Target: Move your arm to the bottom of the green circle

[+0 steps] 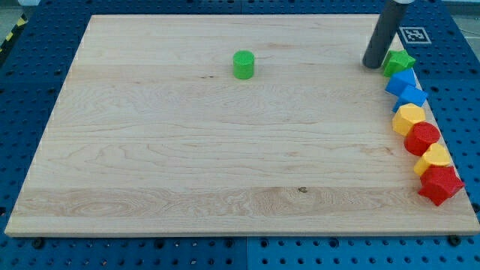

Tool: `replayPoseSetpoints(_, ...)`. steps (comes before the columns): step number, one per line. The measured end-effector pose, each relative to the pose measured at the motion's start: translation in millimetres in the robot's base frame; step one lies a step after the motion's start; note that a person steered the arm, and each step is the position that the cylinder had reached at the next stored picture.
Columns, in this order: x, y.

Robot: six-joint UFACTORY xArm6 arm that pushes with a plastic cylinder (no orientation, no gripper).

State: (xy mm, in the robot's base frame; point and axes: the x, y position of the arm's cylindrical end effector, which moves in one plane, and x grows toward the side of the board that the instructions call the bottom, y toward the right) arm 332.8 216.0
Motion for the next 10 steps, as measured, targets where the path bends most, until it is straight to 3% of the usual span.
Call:
replayPoseSetpoints(2, 3.7, -37.6)
replayPoseSetpoints(4, 39.6, -55.3)
replayPoseSetpoints(6, 43.6, -125.8)
replayPoseSetpoints(8, 82.6, -163.0)
replayPoseSetpoints(10, 82.6, -172.1)
